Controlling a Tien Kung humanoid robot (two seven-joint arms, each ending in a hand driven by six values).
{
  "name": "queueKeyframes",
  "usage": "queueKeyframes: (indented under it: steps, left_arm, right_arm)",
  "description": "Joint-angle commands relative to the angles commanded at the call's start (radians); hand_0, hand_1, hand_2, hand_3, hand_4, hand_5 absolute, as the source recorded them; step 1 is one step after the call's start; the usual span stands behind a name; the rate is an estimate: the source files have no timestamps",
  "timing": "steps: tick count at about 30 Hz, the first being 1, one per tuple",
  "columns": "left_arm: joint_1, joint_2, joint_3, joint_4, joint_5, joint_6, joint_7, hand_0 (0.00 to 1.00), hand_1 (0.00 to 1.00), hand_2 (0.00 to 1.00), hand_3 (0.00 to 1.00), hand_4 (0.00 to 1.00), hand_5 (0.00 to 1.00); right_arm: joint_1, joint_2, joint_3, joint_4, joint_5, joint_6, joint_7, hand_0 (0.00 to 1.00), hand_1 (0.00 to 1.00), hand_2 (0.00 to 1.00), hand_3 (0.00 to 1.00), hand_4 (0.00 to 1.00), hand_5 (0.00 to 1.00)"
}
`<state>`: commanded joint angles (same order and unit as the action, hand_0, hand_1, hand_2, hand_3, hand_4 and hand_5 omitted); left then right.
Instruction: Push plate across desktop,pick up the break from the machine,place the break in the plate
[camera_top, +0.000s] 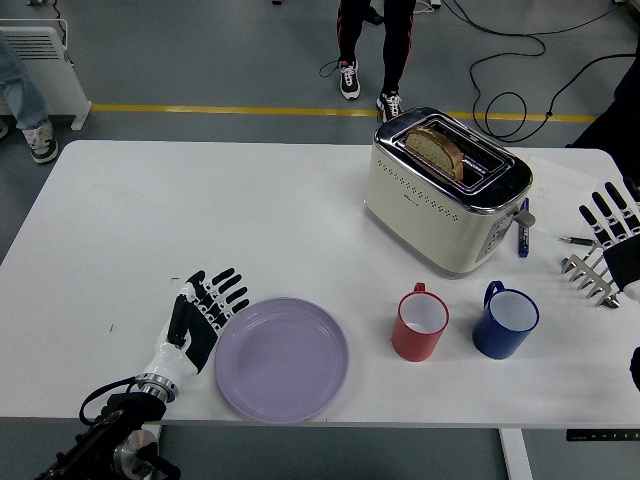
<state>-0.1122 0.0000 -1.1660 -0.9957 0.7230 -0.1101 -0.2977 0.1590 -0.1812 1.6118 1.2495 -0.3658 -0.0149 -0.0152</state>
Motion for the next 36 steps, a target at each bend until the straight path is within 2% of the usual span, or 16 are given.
queueKeyframes:
  steps: [6,12,13,14,17,19,20,22,24,25,26,29,31,33,36]
  left_arm:
    - [0.028,0.0,-0.107,-0.043,0.029,0.035,-0.018,0.775,0.787,0.813,0.738,0.566,0.998]
    - [0.055,0.0,-0.229,-0.099,0.055,0.053,-0.024,0.774,0.785,0.813,0.738,0.568,0.998]
    - [0.06,0.0,-0.256,-0.112,0.061,0.056,-0.025,0.774,0.785,0.813,0.738,0.568,0.998]
    - [0.062,0.0,-0.273,-0.117,0.063,0.058,-0.026,0.774,0.784,0.81,0.738,0.568,0.998]
    - [0.071,0.0,-0.337,-0.143,0.075,0.063,-0.026,0.774,0.784,0.81,0.738,0.568,0.998]
    - [0.075,0.0,-0.367,-0.154,0.08,0.065,-0.025,0.774,0.784,0.81,0.738,0.568,0.998]
    - [0.076,0.0,-0.375,-0.157,0.082,0.066,-0.025,0.774,0.781,0.809,0.737,0.568,0.998]
    - [0.079,0.0,-0.409,-0.17,0.09,0.069,-0.024,0.774,0.781,0.809,0.737,0.568,0.998]
    - [0.08,0.0,-0.429,-0.178,0.093,0.07,-0.024,0.774,0.781,0.809,0.737,0.568,0.998]
    - [0.08,0.0,-0.438,-0.181,0.094,0.071,-0.024,0.774,0.781,0.809,0.737,0.568,0.998]
    - [0.082,0.0,-0.452,-0.187,0.098,0.073,-0.023,0.771,0.78,0.809,0.736,0.568,0.998]
    - [0.085,0.0,-0.471,-0.19,0.104,0.077,-0.021,0.771,0.78,0.809,0.736,0.568,0.998]
    - [0.089,0.0,-0.482,-0.188,0.107,0.078,-0.018,0.771,0.78,0.809,0.736,0.568,0.998]
    - [0.094,0.0,-0.49,-0.185,0.108,0.078,-0.018,0.777,0.779,0.808,0.735,0.564,0.998]
    - [0.099,0.0,-0.492,-0.182,0.109,0.078,-0.016,0.777,0.779,0.808,0.735,0.564,0.998]
  right_arm:
    - [0.004,-0.015,-0.019,0.049,-0.09,-0.025,0.023,0.734,0.7,0.703,0.706,0.456,0.481]
    - [0.051,-0.069,-0.088,0.119,-0.245,-0.073,0.066,0.74,0.709,0.708,0.71,0.46,0.473]
    - [0.073,-0.089,-0.115,0.135,-0.283,-0.099,0.073,0.74,0.709,0.708,0.71,0.46,0.473]
    - [0.085,-0.099,-0.132,0.142,-0.32,-0.117,0.075,0.765,0.757,0.755,0.759,0.551,0.423]
    - [0.159,-0.154,-0.218,0.178,-0.45,-0.177,0.047,0.765,0.757,0.755,0.759,0.551,0.423]
    - [0.213,-0.18,-0.273,0.19,-0.535,-0.189,0.017,0.765,0.757,0.755,0.759,0.551,0.423]
    - [0.232,-0.187,-0.293,0.191,-0.574,-0.19,0.007,0.848,0.833,0.887,0.881,0.726,0.326]
    - [0.301,-0.215,-0.361,0.183,-0.658,-0.181,-0.036,0.848,0.833,0.887,0.881,0.726,0.326]
    - [0.356,-0.225,-0.417,0.17,-0.743,-0.172,-0.064,0.848,0.833,0.887,0.881,0.726,0.326]
    - [0.385,-0.227,-0.446,0.162,-0.782,-0.168,-0.083,0.848,0.833,0.887,0.881,0.726,0.326]
    - [0.418,-0.225,-0.479,0.146,-0.827,-0.151,-0.109,0.9,0.878,0.934,0.94,0.805,0.317]
    - [0.496,-0.212,-0.549,0.119,-0.953,-0.121,-0.159,0.9,0.878,0.934,0.94,0.805,0.317]
    - [0.553,-0.191,-0.603,0.089,-1.031,-0.098,-0.192,0.9,0.878,0.934,0.94,0.805,0.317]
    - [0.617,-0.153,-0.666,0.044,-1.122,-0.074,-0.229,0.904,0.885,0.941,0.954,0.828,0.309]
    - [0.676,-0.105,-0.725,-0.009,-1.246,-0.05,-0.259,0.904,0.885,0.941,0.954,0.828,0.309]
